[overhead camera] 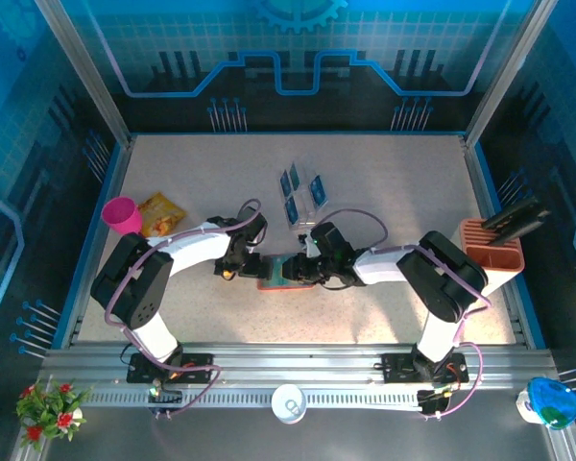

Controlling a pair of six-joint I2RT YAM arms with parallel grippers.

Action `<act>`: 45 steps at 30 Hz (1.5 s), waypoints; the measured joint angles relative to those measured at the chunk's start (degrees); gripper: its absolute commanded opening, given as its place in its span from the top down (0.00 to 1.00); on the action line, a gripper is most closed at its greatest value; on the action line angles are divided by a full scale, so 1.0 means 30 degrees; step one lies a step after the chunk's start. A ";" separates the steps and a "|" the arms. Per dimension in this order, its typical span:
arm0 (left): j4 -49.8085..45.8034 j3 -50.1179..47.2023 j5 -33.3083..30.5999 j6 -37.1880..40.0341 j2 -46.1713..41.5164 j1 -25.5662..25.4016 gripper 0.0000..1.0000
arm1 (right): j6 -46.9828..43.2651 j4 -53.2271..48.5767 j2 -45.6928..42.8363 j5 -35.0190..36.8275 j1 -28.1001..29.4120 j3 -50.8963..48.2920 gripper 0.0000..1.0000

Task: Put the credit cards into the card holder
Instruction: Insert the credit card into the card slot.

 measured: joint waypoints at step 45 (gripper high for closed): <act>-0.0357 0.0503 0.0495 -0.1829 0.0510 0.1887 0.01 | -0.5727 -1.0907 0.4328 0.2018 0.1508 0.9143 0.94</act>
